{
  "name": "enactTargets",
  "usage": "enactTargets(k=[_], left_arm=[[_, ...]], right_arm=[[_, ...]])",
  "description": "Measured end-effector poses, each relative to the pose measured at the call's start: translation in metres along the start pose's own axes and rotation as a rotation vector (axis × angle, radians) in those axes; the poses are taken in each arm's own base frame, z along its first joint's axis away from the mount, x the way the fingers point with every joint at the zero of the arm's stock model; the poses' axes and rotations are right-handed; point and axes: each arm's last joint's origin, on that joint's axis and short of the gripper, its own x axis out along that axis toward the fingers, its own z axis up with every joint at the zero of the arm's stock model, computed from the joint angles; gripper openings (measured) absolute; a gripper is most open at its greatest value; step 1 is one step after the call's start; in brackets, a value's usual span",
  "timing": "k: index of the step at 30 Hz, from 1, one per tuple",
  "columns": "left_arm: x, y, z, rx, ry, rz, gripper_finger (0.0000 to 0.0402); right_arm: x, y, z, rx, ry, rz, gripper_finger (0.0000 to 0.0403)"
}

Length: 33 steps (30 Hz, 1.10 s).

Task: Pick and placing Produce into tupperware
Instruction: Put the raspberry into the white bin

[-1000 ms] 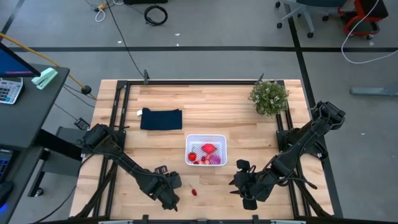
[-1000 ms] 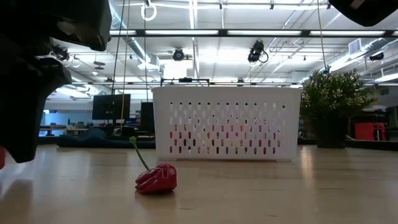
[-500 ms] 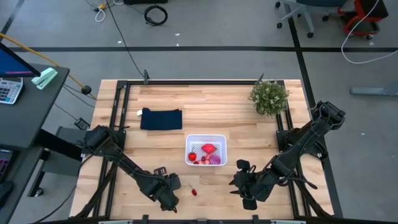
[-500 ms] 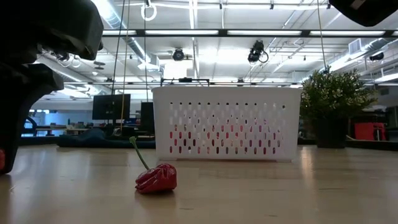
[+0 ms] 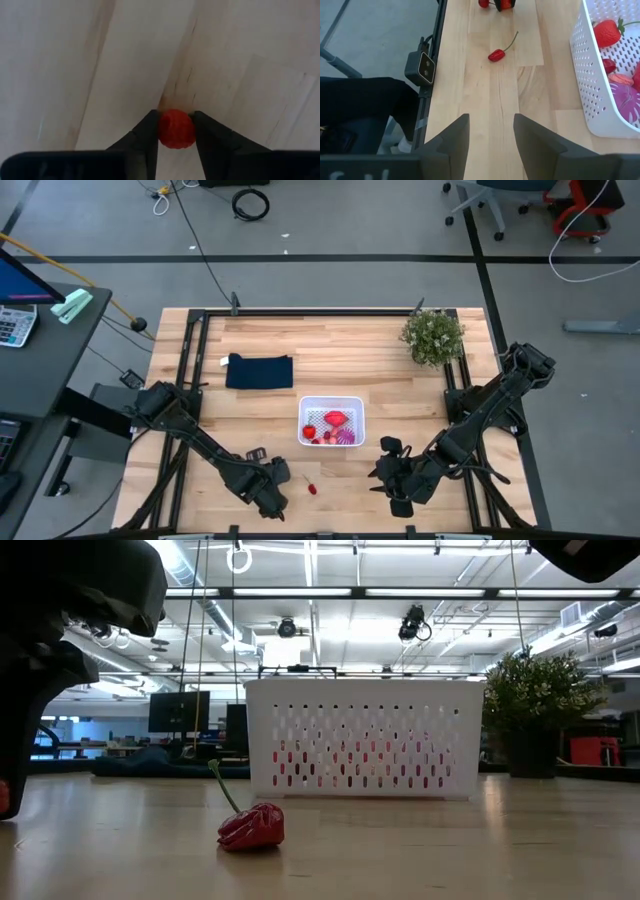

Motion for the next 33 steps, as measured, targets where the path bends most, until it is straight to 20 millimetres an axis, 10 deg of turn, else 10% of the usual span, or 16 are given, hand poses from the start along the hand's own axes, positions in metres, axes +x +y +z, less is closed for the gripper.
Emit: enactTargets(k=[20,33], left_arm=[[-0.004,-0.002,0.039,0.023,-0.26,-0.099,0.0116],[-0.066,-0.002,0.117,0.36,-0.559,0.088,0.0127]], right_arm=[[0.0,-0.001,0.0,-0.002,-0.016,-0.02,0.0162],[0.0,-0.001,0.001,0.002,-0.016,-0.02,0.0162]])
